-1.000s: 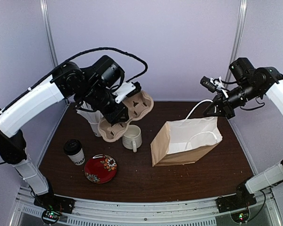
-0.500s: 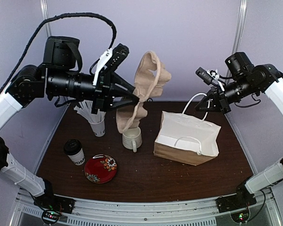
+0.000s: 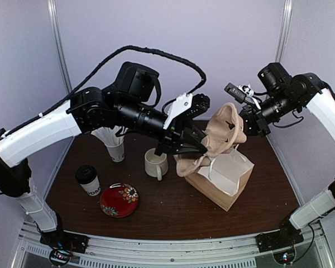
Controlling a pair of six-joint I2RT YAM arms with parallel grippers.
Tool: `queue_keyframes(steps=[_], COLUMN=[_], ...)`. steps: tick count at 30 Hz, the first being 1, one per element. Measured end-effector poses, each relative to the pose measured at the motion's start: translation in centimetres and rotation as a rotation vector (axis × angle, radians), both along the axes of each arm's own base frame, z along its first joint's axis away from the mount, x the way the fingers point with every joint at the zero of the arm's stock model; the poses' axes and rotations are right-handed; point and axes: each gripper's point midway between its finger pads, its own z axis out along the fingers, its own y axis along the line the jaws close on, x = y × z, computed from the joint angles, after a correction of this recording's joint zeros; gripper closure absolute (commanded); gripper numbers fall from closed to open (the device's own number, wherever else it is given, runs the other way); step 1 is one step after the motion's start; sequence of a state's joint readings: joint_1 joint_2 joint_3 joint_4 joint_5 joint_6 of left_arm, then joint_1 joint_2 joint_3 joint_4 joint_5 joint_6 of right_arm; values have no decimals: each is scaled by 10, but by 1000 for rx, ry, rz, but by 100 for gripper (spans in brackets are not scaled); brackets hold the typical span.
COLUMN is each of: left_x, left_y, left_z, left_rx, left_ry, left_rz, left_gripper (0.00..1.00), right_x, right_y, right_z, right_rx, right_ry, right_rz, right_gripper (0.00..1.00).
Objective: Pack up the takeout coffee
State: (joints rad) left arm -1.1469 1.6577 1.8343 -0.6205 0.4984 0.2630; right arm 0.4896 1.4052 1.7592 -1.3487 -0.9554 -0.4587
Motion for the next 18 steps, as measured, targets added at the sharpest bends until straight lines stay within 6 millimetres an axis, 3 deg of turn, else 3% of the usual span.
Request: queue_keyframes(steps=[6,13,18], left_x=[-4,-7,-10], left_y=[0,4,10], left_z=[24,35,51], left_rx=[-68,-94,-137], left_ry=[-37,-49,-72], left_rz=[-30,-34,-37], left_gripper=[76,76,76], right_x=[0,1,-2], right_y=[0,-2,-1], right_z=[6,14,8], right_rx=[-13,-32,-42], right_ry=[-32,-100,-90], right_rz=[35,75,120], right_gripper=[100,100,100])
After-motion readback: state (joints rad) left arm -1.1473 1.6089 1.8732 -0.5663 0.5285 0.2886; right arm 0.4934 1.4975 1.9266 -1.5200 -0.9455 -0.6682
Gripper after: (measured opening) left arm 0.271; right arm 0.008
